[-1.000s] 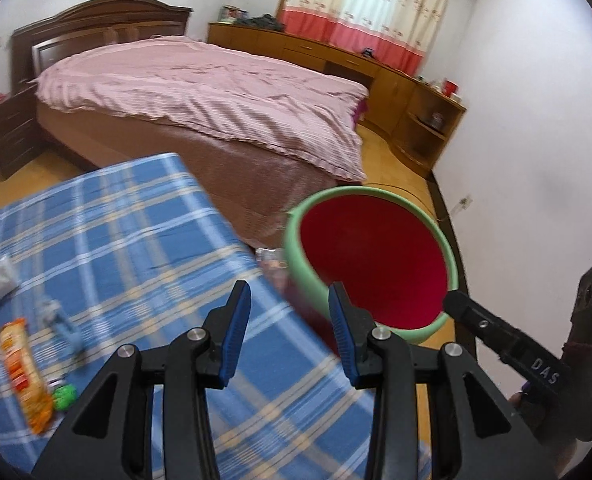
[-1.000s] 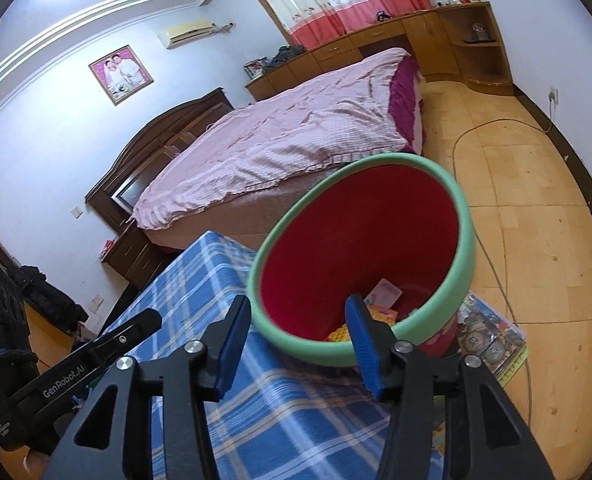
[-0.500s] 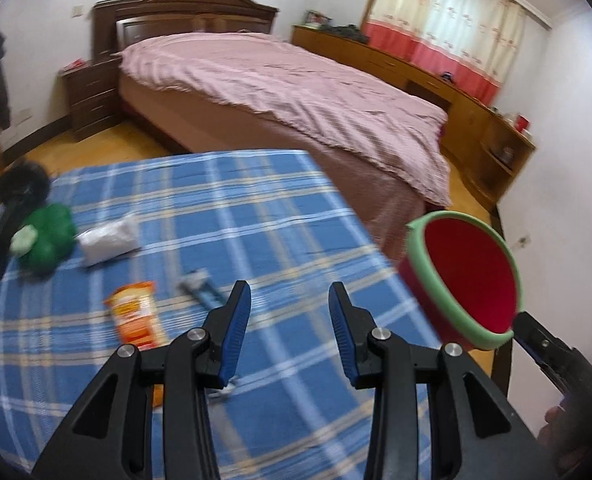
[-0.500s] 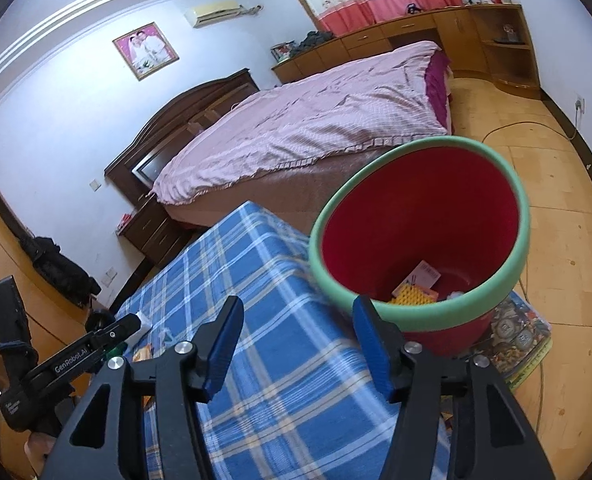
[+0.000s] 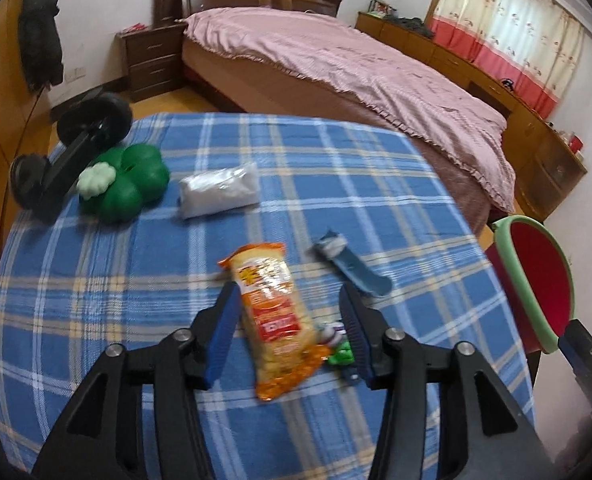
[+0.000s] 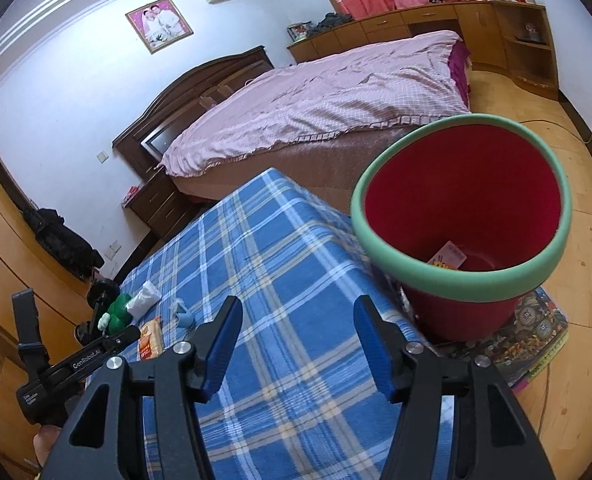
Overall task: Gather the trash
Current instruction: 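Move both open tools back over the orange snack bag on the table, then grasp the orange snack bag with the left tool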
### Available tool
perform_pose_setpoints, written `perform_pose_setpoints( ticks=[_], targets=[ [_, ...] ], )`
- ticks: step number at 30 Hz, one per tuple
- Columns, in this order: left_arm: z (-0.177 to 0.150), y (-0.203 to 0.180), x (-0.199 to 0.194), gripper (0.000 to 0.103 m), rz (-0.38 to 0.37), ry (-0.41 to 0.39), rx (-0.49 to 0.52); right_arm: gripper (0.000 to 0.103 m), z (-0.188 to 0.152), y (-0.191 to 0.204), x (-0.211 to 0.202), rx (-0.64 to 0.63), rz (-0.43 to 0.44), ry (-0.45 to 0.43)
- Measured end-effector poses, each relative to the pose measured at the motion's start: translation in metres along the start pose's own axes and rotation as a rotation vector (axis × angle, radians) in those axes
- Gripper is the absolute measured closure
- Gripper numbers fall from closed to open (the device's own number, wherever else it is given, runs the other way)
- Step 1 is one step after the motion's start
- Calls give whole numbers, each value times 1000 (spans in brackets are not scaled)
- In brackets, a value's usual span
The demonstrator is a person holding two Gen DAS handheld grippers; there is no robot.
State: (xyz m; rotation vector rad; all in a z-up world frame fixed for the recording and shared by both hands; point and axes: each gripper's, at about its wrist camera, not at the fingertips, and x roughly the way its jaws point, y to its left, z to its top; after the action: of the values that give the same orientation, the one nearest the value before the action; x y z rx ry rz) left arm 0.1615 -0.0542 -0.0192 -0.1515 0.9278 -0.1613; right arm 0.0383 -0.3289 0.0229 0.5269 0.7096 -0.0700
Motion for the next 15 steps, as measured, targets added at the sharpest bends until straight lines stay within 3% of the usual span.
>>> perform_pose_setpoints(
  ticks=[10,15],
  targets=[
    [-4,11,26,48,13,63,-47,42,-5,7,20,-15,-5,47],
    [-4,14,37,48,20,55,-68,42,-5,7,29,-11,-7,65]
  ],
)
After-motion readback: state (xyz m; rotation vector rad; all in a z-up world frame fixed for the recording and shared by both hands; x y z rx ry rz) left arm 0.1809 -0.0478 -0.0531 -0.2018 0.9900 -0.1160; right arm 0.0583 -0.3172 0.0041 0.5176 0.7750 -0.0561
